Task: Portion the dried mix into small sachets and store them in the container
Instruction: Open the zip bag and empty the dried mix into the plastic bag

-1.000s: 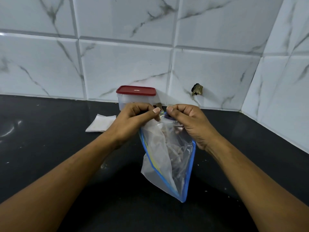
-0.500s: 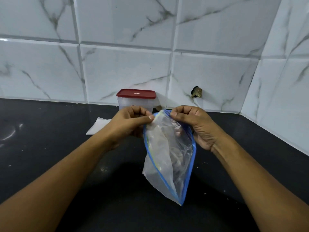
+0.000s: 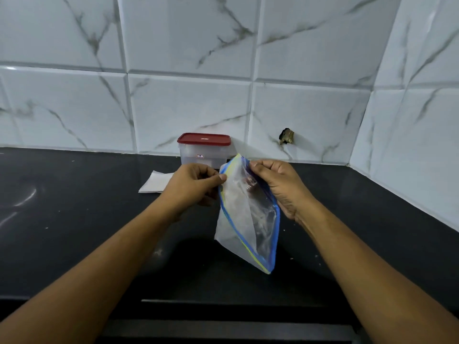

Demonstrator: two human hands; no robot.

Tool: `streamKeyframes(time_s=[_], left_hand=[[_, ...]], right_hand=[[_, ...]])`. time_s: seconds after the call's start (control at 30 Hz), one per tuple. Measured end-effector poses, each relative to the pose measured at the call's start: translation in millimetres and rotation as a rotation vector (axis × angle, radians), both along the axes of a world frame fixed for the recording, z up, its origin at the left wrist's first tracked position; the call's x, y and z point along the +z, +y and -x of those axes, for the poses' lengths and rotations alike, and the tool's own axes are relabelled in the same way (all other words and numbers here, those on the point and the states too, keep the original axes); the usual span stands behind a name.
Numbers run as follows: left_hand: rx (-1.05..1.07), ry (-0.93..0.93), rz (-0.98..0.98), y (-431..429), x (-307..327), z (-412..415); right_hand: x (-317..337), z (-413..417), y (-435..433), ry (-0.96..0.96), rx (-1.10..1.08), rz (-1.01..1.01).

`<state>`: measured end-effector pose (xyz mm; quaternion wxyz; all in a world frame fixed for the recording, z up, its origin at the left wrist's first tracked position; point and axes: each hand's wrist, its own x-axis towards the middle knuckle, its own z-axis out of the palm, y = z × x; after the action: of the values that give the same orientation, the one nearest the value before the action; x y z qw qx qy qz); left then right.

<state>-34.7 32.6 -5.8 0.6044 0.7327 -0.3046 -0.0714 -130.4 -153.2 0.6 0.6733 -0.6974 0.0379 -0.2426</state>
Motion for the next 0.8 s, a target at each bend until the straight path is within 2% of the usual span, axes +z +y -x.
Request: streamKeyframes(time_s=[0.17,0.23,0.33,0.4,0.53,0.6,0.8], left_hand=[[-0.095,0.418,0.253,1,6,11],[-0.145,0.571,0.290,3,7,10],[-0.196,0.695,0.301,6,11,13],[-0.190,0.693,0.316,7,14,17],[-0.120,0.428,0.163,12,11,28],[-0.083,0.364,0.117,14,5,32],[-0.075,0.439,0.222,22,8,42]], right_hand=[[1,20,3,0.096,-0.142,0.046],[-1,29,4,0.168,-0.160,0.093],[0,40,8,0.185,-0.166,0.126],[5,44,10,0.183,-0.176,0.122],[16,46,19,0.168,-0.123,0.031],[21,46,22,0.148,-0.094,-0.033],[24,52,30,0.161,-0.038,-0.076]])
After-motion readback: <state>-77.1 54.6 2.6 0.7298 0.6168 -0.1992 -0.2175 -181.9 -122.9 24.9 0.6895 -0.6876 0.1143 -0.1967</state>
